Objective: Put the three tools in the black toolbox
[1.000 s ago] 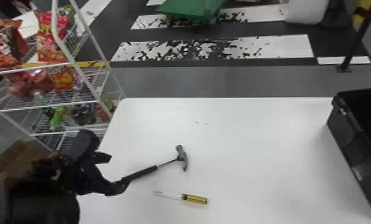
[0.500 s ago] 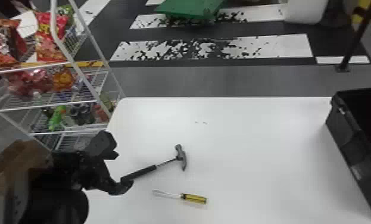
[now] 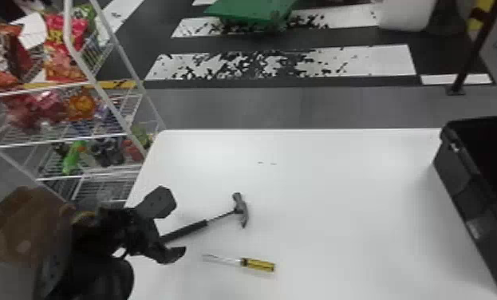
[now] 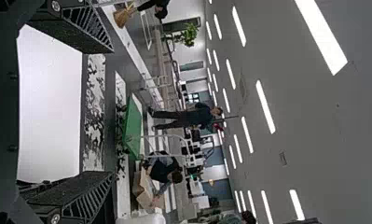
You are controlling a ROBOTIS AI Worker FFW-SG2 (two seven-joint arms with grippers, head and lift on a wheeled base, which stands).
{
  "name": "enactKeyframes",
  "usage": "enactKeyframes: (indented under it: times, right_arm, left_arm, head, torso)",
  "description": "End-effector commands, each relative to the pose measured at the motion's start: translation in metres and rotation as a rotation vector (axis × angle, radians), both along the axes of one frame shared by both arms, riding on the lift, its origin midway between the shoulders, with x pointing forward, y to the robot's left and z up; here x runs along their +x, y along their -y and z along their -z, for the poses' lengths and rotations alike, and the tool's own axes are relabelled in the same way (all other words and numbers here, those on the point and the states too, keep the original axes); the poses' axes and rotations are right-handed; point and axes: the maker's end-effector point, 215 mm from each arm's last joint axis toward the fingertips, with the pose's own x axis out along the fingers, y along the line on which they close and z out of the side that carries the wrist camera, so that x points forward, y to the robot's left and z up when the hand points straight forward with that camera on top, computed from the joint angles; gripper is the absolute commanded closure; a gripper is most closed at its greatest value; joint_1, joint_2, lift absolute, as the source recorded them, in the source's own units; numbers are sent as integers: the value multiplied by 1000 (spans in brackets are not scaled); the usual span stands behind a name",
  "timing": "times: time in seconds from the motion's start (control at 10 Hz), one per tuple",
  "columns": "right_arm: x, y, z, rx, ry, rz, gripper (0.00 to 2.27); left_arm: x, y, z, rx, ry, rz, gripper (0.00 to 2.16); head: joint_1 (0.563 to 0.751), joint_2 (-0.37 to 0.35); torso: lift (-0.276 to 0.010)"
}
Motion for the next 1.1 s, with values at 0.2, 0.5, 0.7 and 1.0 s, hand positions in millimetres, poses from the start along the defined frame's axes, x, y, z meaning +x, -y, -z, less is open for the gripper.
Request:
enactKeyframes:
  times: [0.2,0.5,0.7,1.0]
  right_arm:
    - [1,6,0,-6,-2,1,76]
    - [1,8,5,-5,-11,-1,76]
    - [1,9,3,-5,-5,1,76]
    - [-1,8,3,-9,-6,-2,76]
  left_arm:
    - [6,17,18,-8,-25,24,144]
    - [20,14,9,-7,-8,18,225]
    - [13,13,16,-10,-33,8,228]
    - [7,13,25,-31,-49,-8,265]
  head:
    - [695,182]
    - [695,158]
    - [695,159]
    - [695,163]
  torso:
    - [-55]
    - [-55]
    - [-55]
    - [-55]
